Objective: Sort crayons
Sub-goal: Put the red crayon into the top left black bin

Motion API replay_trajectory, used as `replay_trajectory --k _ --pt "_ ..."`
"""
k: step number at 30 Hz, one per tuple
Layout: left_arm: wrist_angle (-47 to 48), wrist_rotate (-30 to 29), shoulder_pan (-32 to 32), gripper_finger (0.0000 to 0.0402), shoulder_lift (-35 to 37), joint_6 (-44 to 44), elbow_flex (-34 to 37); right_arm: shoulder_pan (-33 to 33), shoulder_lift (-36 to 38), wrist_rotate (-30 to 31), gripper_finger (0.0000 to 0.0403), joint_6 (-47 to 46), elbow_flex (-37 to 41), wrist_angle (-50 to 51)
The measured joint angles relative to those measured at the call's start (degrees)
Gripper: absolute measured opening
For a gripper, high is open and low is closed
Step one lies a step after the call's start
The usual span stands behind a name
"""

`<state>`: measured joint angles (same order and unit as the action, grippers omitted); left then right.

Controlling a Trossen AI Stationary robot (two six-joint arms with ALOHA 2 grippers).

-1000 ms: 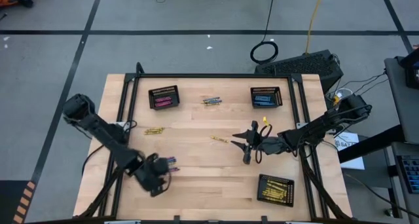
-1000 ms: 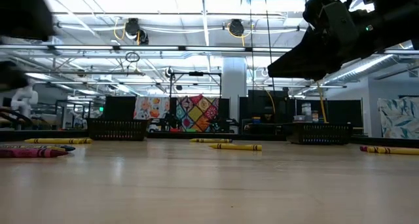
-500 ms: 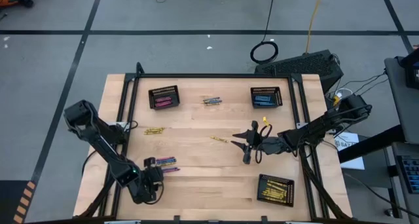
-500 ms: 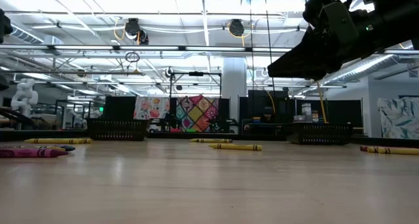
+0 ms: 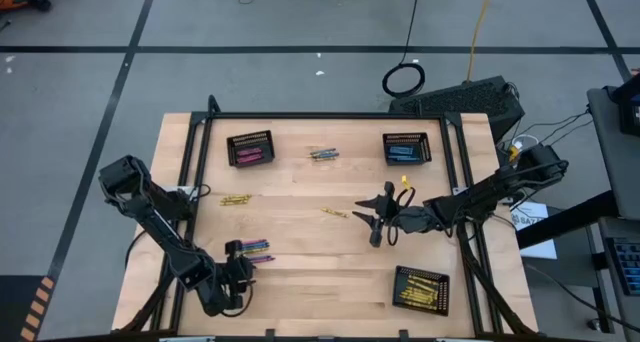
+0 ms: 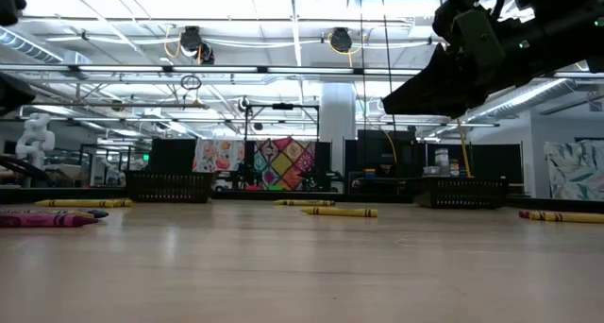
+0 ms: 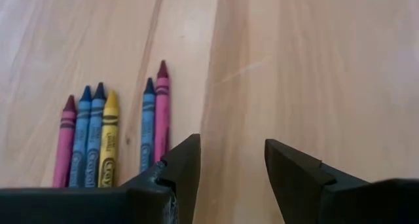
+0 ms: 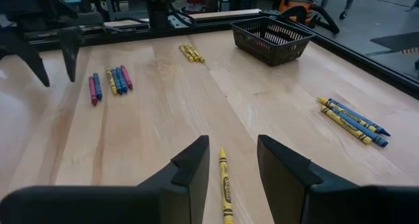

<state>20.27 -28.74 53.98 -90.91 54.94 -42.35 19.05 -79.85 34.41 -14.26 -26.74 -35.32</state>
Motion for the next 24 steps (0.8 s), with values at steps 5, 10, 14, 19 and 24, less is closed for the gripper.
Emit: replay_trajectory --k 5,10,14,19,24 --pt "0.33 -0.49 -0.52 0.0173 0.0 -0.29 0.81 0.0 0.0 0.0 0.0114 0.0 0.0 0.01" --pt "2.82 -0.82 -1.57 0.0173 0.0 0.1 0.88 0.0 0.0 0.0 0.0114 0.0 0.0 0.01" --pt "2.99 -0.76 -2.18 0.0173 0.0 0.07 0.88 0.0 0.0 0.0 0.0114 0.0 -0.02 0.01" --pt "2.93 -0.23 -2.29 0.0173 0.0 0.08 0.88 0.0 0.0 0.0 0.0114 -0.02 -0.02 0.0" --pt "2.86 -0.14 -2.25 0.0173 0.0 0.08 0.88 0.0 0.0 -0.02 0.0114 -0.02 -0.02 0.01"
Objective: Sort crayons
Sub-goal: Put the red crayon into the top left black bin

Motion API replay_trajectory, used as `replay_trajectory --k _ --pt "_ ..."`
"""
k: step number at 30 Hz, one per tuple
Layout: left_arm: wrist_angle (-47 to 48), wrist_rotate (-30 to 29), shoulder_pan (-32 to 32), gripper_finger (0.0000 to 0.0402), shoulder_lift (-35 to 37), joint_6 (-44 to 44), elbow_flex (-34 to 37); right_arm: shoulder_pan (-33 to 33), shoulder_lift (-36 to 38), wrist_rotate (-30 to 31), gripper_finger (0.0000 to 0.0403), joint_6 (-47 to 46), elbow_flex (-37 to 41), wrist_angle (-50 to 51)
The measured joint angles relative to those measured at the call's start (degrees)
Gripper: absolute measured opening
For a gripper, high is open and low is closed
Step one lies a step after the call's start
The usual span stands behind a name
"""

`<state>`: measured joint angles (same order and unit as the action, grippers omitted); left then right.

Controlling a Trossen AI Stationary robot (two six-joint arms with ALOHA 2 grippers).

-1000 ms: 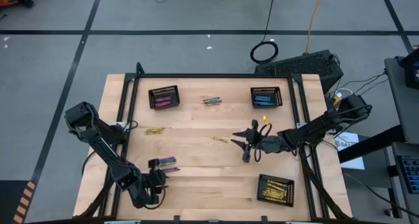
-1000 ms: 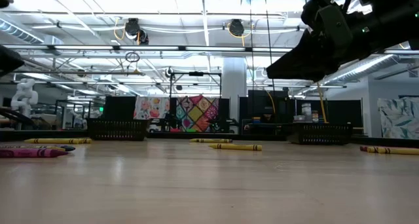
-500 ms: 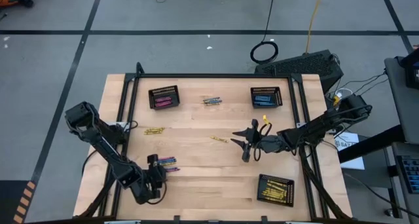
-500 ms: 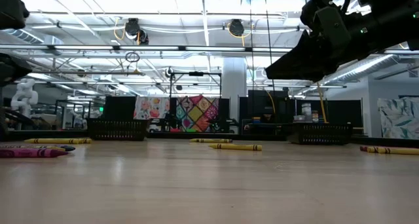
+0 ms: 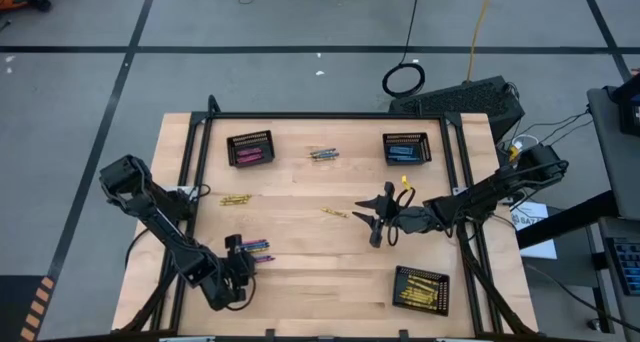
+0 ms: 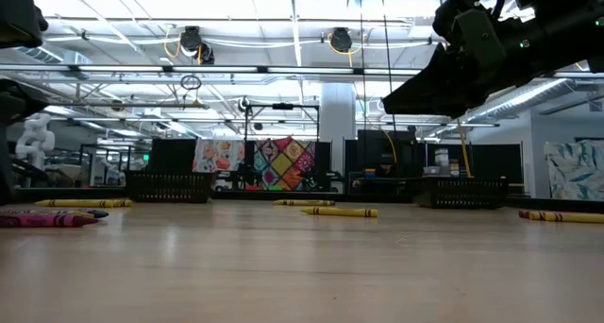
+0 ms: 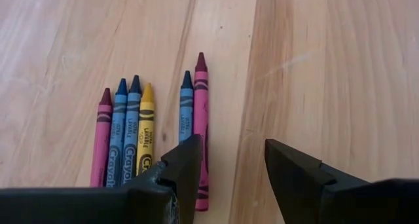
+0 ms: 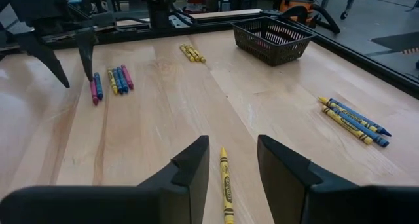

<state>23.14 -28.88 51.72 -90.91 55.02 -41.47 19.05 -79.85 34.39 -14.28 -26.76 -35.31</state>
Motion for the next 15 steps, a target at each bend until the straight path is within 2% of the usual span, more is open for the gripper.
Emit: replay_trajectory --k 15 --pt "0.04 1.42 0.0 0.0173 0.0 -0.12 0.0 0.02 0.0 0.0 0.0114 0.0 0.0 0.0"
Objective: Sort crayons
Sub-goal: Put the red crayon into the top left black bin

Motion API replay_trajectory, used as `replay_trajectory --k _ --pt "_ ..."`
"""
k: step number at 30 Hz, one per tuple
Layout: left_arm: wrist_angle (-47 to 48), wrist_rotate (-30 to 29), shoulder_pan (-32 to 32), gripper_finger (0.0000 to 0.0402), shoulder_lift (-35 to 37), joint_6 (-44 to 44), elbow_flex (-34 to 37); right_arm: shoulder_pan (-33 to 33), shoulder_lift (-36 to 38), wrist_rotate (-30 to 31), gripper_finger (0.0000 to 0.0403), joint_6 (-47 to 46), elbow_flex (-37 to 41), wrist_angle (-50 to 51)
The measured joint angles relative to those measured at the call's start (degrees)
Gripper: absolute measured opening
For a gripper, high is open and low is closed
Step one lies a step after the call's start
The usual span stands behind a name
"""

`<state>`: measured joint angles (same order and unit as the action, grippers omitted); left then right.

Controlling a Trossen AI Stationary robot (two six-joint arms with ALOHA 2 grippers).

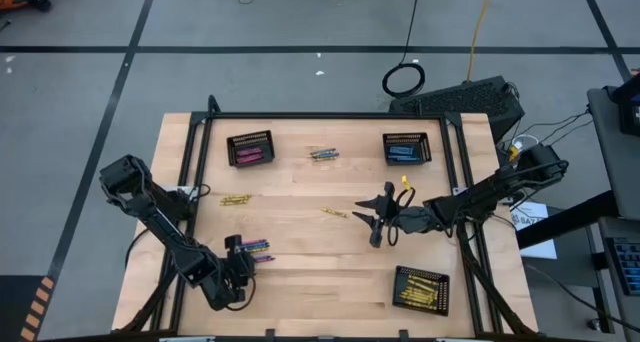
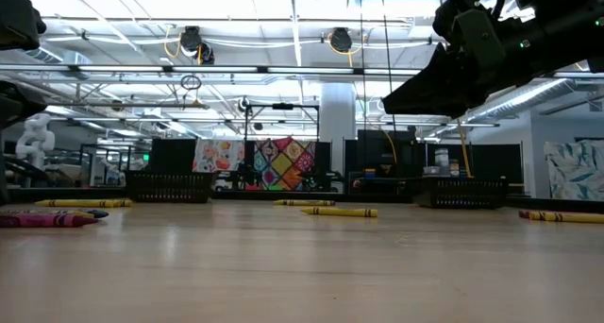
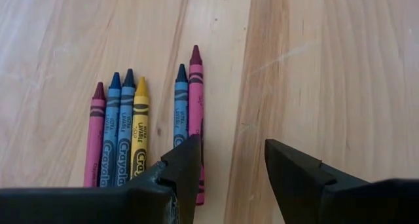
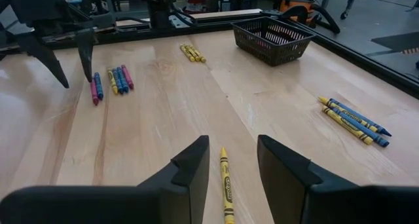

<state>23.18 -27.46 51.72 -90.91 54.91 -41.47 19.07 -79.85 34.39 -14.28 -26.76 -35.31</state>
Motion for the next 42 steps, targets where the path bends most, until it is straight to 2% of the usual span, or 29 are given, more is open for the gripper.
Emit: replay_trajectory --k 14,19,30,35,42 --pt "1.52 -0.41 -0.77 0.0173 -0.42 -0.28 0.0 0.0 0.0 -0.13 0.0114 0.03 0.0 0.02" --pt "0.31 2.07 -1.67 0.0173 -1.59 -0.12 0.01 0.0 0.0 -0.18 0.0114 0.02 -0.02 0.04" --pt "-0.37 2.28 -1.73 0.0171 -1.6 0.11 0.02 0.02 0.0 -0.2 0.0114 0.02 -0.02 0.15" --pt "-0.79 3.4 -1.88 0.0132 -1.6 0.14 0.02 0.02 0.0 -0.2 0.0114 0.02 -0.02 0.15" --pt "-1.84 3.63 -1.86 0.0026 -1.6 0.14 0.02 0.02 0.0 -0.2 0.0114 0.02 -0.02 0.15"
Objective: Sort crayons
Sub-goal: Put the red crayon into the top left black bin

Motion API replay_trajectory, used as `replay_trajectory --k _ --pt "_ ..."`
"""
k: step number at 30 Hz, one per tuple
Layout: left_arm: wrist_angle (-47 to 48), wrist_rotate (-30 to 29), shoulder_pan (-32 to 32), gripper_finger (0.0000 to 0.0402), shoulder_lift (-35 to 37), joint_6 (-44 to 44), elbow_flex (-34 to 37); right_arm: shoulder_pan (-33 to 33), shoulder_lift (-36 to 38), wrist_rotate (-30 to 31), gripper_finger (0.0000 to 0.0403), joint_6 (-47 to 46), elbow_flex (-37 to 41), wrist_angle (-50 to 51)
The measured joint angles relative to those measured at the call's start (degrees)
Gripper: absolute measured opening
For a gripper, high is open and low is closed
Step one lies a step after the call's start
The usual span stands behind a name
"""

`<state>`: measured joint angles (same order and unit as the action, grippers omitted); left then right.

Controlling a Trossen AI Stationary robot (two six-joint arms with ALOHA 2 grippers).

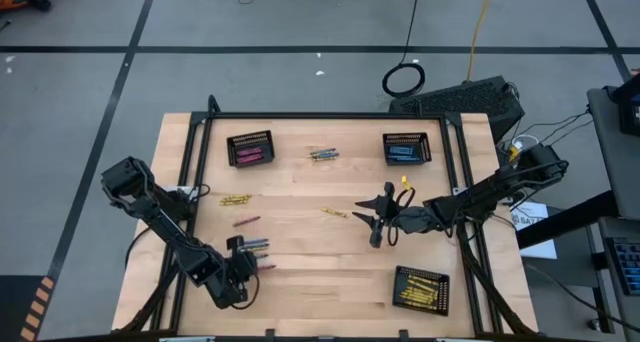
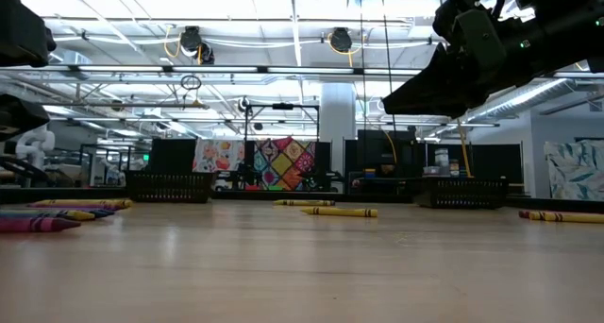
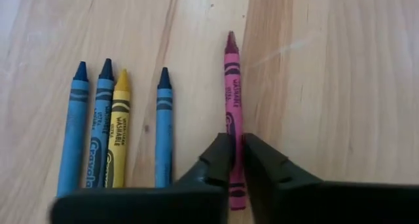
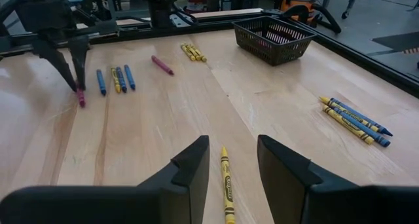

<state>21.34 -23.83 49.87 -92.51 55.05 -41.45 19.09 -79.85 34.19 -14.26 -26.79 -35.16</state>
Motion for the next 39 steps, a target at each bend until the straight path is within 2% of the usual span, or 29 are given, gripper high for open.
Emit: replay_trajectory --k 2,8,10,14,19,22,26,29,33,36,39 --pt "-0.34 -0.04 -0.01 0.0009 0.04 0.02 0.0 0.0 0.0 0.0 0.0114 0.0 0.0 0.0" --pt "-1.53 -0.68 -0.02 0.0004 0.83 -0.51 -1.53 0.0 0.0 -0.02 0.0114 0.0 0.0 0.01" --pt "-1.43 -2.78 -0.02 0.0001 2.33 -1.68 -2.07 0.0 0.0 0.0 0.0114 0.0 0.0 0.0" --pt "-0.03 -10.56 -0.66 0.0 7.31 -4.8 -2.3 0.0 0.0 -0.02 0.0114 0.0 0.0 0.0" --pt "11.78 -21.59 -6.05 0.0 17.57 -6.05 -2.36 0.0 0.0 0.0 0.0114 0.0 0.0 0.02" --pt "21.31 -23.51 -13.81 0.0 24.61 -8.06 -2.36 0.0 0.0 0.0 0.0114 0.09 0.0 0.02" --pt "28.19 -18.08 -29.42 0.0 31.45 -21.14 -2.36 -0.02 0.02 0.08 0.0114 0.33 0.0 0.02" --pt "27.16 -12.6 -42.44 0.0 33.24 -37.37 -2.36 -0.02 0.02 0.15 0.0114 0.42 0.0 0.04" --pt "23.31 -8.26 -56.74 0.0 33.29 -49.72 -2.36 -0.02 0.02 0.18 0.0114 0.35 0.0 0.31" --pt "21.52 -0.74 -61.84 0.0 33.29 -53.7 -2.36 -0.02 0.02 0.18 0.0114 0.02 0.0 0.7" --pt "21.16 3.78 -63.01 0.0 33.29 -52.26 -2.36 -0.02 0.02 0.18 0.0114 -0.03 0.0 1.26"
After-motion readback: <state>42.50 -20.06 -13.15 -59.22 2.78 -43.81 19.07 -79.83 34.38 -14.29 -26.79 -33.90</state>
